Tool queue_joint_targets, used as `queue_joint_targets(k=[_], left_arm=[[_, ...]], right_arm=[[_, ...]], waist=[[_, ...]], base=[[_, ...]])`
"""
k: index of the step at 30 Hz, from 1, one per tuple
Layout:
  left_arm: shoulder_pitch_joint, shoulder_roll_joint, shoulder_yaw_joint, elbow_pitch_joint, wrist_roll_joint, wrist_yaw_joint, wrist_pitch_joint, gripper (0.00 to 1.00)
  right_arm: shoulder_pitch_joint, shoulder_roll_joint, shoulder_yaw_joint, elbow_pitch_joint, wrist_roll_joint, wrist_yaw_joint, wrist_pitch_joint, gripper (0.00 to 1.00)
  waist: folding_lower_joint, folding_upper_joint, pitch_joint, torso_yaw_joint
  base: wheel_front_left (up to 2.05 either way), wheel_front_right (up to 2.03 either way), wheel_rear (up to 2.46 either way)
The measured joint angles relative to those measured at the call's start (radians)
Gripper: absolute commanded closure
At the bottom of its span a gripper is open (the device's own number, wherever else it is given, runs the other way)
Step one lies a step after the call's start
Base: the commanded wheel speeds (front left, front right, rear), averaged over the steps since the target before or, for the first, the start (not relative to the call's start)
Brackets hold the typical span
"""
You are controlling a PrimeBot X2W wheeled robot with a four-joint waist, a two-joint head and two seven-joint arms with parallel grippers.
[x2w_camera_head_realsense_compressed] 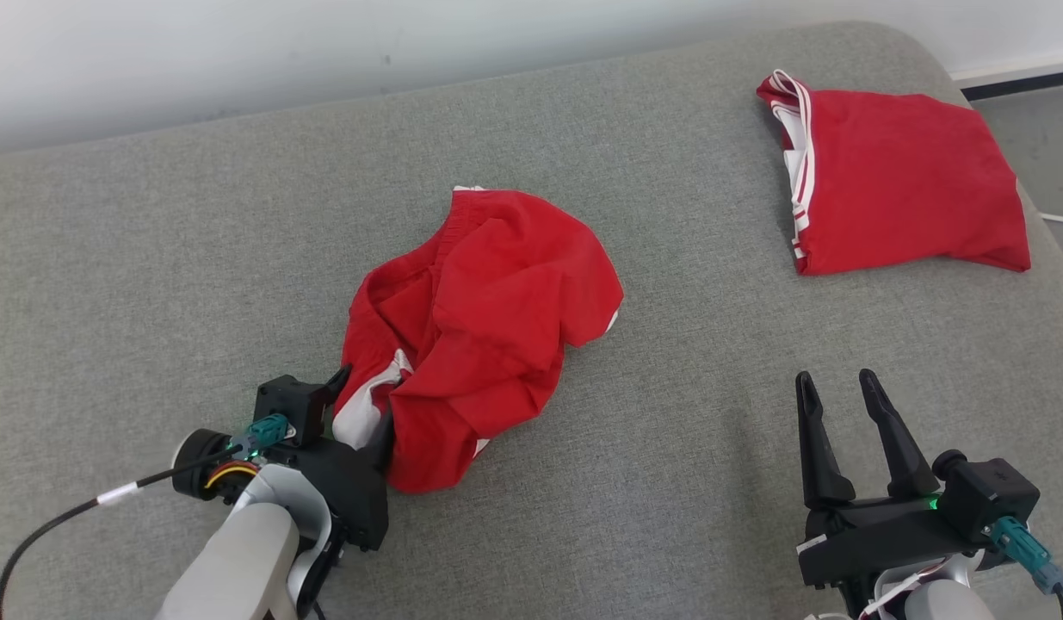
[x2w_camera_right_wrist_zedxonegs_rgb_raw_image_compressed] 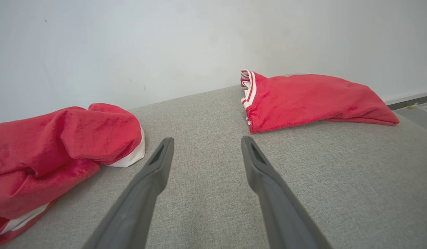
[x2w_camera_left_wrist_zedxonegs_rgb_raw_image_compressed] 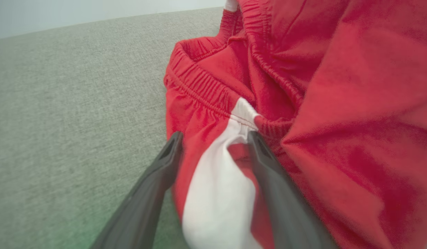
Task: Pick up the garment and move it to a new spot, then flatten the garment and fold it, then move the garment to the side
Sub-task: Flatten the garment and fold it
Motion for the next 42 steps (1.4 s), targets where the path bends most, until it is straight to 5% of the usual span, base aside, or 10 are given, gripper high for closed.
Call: queue_joint_targets(k=[1,2,13,21,27,35,42], left_arm=[[-0.009,0.004,-0.009,0.014,-0.001,0.0,0.0,0.87],[-0.015,0.008,-0.017,0.023,0.0,0.0,-0.006,1.0],[-0.117,0.088,0.06,-0.008,-0.012,0.02,-0.077,1.0],[-0.236,0.22,0.111,-0.231,0.029,0.062,-0.063,1.0],[-0.284,0.29,0.119,-0.433,0.05,0.09,0.043,1.0],[-0.126,0.226,0.044,-0.618,0.031,0.137,0.125,1.0],[0.035,0.097,-0.037,-0.551,-0.011,0.156,0.065,1.0]], right_arm=[[0.0,0.0,-0.002,-0.001,-0.004,0.0,0.0,0.0],[0.0,0.001,-0.003,-0.003,-0.007,0.0,0.0,0.0],[0.022,0.011,-0.014,-0.009,-0.014,0.0,0.0,0.0],[0.045,0.028,-0.011,0.0,-0.008,0.0,0.0,0.0],[0.053,0.037,-0.011,-0.001,-0.005,0.0,0.0,0.0],[0.058,0.045,-0.009,-0.005,0.002,0.0,0.0,0.0],[0.037,0.044,-0.007,-0.004,0.002,0.0,0.0,0.0]], waist=[[0.0,0.0,-0.001,0.0],[0.0,0.0,-0.002,0.001],[0.0,0.0,-0.049,0.028],[-0.0001,-0.0001,-0.107,0.048],[-0.0002,-0.0001,-0.13,0.049],[-0.0001,0.0,-0.109,0.032],[-0.0001,0.0,-0.077,0.002]], base=[[0.0,0.0,0.0],[0.0,0.0,0.0],[0.0,0.0,0.0],[0.0,0.0,0.0],[0.0,0.0,0.0],[0.0,0.0,0.0],[0.0,0.0,0.0]])
